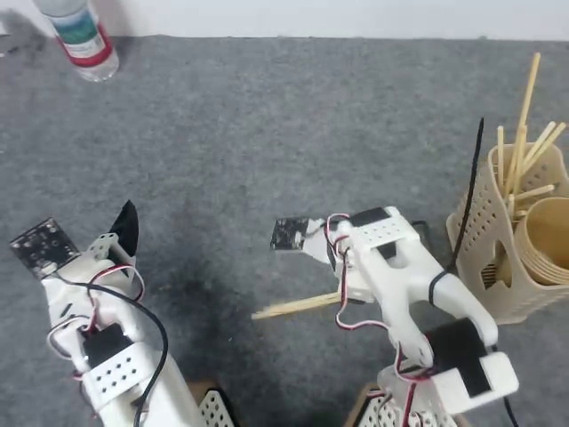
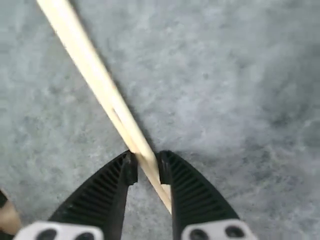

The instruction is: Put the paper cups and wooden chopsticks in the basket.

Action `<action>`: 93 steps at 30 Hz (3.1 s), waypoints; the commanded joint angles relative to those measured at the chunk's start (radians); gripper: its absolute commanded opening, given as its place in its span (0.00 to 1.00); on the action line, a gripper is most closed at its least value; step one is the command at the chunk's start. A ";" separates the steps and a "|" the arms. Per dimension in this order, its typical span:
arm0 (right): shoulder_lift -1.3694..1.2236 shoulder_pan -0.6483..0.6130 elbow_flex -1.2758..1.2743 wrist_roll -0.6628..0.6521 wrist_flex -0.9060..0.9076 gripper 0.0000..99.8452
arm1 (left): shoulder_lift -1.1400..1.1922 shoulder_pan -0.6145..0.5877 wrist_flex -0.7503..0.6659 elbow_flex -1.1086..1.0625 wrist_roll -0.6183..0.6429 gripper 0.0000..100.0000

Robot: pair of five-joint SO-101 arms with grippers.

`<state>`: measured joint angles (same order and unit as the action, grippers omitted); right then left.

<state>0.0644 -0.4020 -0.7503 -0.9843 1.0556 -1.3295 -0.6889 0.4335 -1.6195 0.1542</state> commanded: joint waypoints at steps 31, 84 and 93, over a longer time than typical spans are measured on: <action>-0.176 -0.007 0.212 0.155 -0.039 0.16 | -0.012 0.006 0.000 0.031 -0.011 0.39; 1.207 0.642 -0.087 0.612 -0.780 0.01 | -0.012 0.006 0.005 0.030 -0.011 0.39; 0.929 0.763 -0.135 0.801 -0.986 0.01 | -0.012 0.008 0.000 0.030 -0.011 0.39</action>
<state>1.0664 0.3176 -0.8961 -0.2463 0.1059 -1.3295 -0.6889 0.4335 -1.6195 0.1542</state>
